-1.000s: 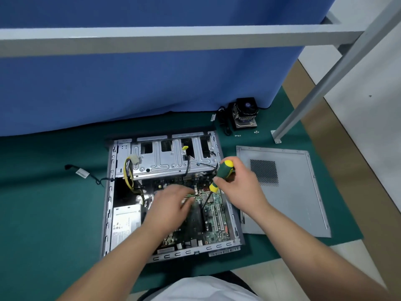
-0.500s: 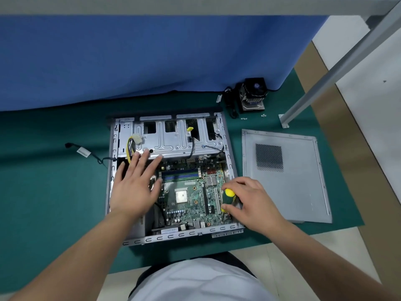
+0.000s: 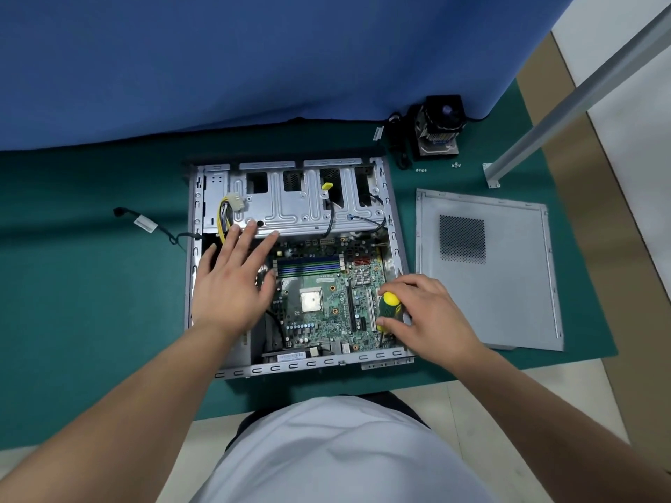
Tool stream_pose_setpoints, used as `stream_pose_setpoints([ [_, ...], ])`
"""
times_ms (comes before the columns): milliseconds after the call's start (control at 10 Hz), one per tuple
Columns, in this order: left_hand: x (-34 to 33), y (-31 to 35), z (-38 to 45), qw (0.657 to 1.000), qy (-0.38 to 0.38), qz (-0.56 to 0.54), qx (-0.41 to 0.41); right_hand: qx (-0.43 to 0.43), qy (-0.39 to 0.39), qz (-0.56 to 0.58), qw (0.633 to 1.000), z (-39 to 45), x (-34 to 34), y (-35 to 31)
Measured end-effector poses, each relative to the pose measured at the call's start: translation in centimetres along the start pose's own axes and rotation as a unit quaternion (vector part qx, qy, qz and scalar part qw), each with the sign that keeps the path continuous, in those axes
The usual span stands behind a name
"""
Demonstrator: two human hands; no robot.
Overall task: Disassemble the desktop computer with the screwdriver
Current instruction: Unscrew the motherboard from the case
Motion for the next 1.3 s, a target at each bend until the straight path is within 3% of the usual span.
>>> stream_pose_setpoints([
  [600,0.1,0.0,0.1,1.000,0.000,0.007,0.000,0.020,0.018,0.025,0.999,-0.5,0.1,0.1],
  [1300,0.1,0.0,-0.1,1.000,0.000,0.000,0.002,-0.006,-0.014,0.035,0.999,-0.5,-0.7,0.9],
])
Point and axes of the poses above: each hand's wrist, its own z-axis towards the middle knuckle, its own x-axis out of the back of the hand, y = z × x, the point moved 10 cm from there along z, towards the middle knuckle, and after that the axes turned 3 degrees about x, right-handed, at the moved point
